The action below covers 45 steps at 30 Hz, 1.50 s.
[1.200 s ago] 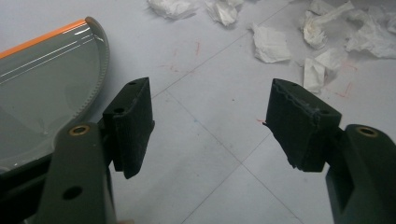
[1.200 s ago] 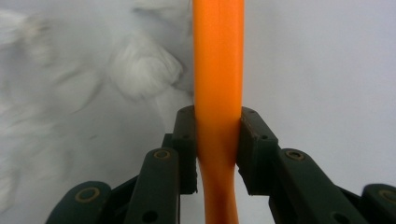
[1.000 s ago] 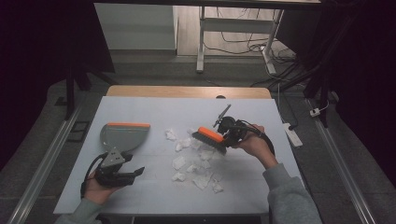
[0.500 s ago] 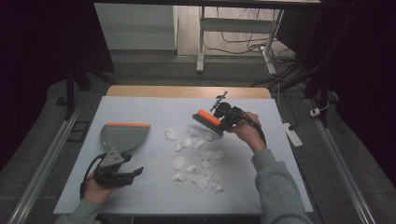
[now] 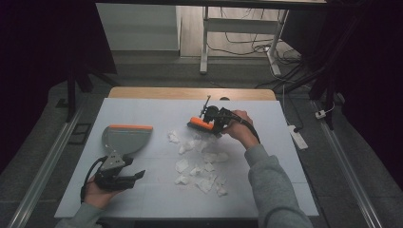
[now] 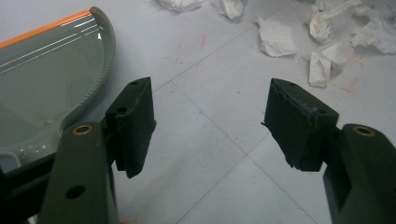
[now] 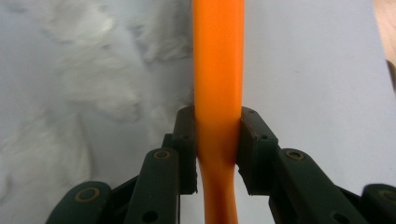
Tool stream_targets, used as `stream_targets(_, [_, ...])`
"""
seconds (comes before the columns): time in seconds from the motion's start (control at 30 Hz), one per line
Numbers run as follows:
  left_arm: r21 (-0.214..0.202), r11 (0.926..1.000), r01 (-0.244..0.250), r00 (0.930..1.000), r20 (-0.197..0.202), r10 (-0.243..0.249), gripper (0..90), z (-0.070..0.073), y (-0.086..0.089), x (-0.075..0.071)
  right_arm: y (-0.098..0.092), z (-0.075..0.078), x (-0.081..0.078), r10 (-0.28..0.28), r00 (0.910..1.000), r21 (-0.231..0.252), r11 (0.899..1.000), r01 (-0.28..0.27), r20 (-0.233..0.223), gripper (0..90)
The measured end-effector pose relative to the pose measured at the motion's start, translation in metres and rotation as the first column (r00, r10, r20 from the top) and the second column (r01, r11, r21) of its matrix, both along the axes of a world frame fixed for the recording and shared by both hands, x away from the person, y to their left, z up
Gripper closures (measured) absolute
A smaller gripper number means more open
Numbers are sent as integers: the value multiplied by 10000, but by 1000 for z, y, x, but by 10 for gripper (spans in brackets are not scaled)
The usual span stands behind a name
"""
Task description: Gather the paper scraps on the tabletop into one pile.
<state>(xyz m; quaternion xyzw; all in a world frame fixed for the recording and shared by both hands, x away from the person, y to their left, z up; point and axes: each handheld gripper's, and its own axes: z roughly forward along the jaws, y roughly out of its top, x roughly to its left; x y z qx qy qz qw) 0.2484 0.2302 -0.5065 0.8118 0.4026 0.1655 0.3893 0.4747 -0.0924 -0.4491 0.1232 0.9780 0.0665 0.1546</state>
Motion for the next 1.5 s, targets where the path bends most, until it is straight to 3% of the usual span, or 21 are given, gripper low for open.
stream_targets(0.07, [3,10000,14,10000,9,-14,344,0,-1,-1,1,1,-7,180,9998,-175,9997,-182,-114,709])
stream_targets(0.1, [-3,10000,11,10000,10,-11,344,1,-1,-1,1,1,-7,180,9998,-175,9997,-182,-114,709])
stream_targets(0.13, [18,10000,23,10000,12,-23,344,1,-1,-1,1,2,-14,367,9984,17,9993,-367,-423,709])
stream_targets(0.23, [27,10000,33,10000,19,-33,344,1,-1,-1,1,1,-23,623,9969,-2,9981,-624,-485,710])
stream_targets(0.27, [21,10000,27,10000,15,-27,344,1,-1,-1,1,-1,-35,919,9941,-187,9955,-931,-568,710])
stream_targets(0.33, [33,10000,18,10000,-19,-17,344,1,-1,-1,1,-1,-39,1096,9925,-407,9929,-1119,-545,710])
stream_targets(0.43, [60,10000,32,10000,-29,-32,344,0,-2,-1,-2,2,-50,1401,9875,-240,9896,-1421,-728,710])
stream_targets(0.5, [66,10000,25,10000,-13,-25,344,0,-2,-1,-5,6,-57,1571,9807,124,9876,-1567,-1167,710])
stream_targets(0.6, [72,10000,11,10000,-6,-11,344,1,-2,-1,-6,8,-61,1555,9821,279,9878,-1534,-1061,710])
stream_targets(0.77, [81,10000,8,10000,-38,-8,344,0,-3,-1,-15,18,-56,1187,9889,1099,9880,-1087,-890,710])
stream_targets(0.8, [90,10000,19,10000,-52,-18,344,0,-3,-1,-18,21,-51,836,9934,1345,9882,-726,-785,710])
stream_targets(0.83, [104,9999,26,10000,-54,-25,344,0,-3,-1,-18,21,-51,836,9934,1345,9882,-726,-785,710])
stream_targets(0.87, [110,9999,36,10000,-48,-35,344,0,-4,-1,-18,25,-48,497,9973,1610,9861,-404,-544,710])
stream_targets(0.93, [108,9999,29,10000,-31,-29,344,0,-3,-1,-19,27,-46,378,9985,1725,9845,-305,-389,710])
stream_targets(1.0, [87,10000,9,10000,-32,-9,344,0,-3,-1,-17,31,-40,149,9999,2143,9767,-134,-54,710])
stream_targets(1.07, [79,10000,10,10000,-40,-9,344,0,-3,0,-15,33,-37,138,9999,2150,9765,-137,10,710])
stream_targets(1.17, [88,10000,30,10000,-36,-29,344,0,-3,0,-1,34,-27,198,9987,2210,9748,-297,470,710])
stream_targets(1.33, [36,10000,3,10000,-45,-3,344,0,-2,-1,19,29,-13,245,9979,2103,9769,-366,594,710])
stream_targets(1.5, [-22,10000,-16,10000,-48,16,344,0,0,-1,46,14,1,580,9967,1473,9869,-659,568,710])
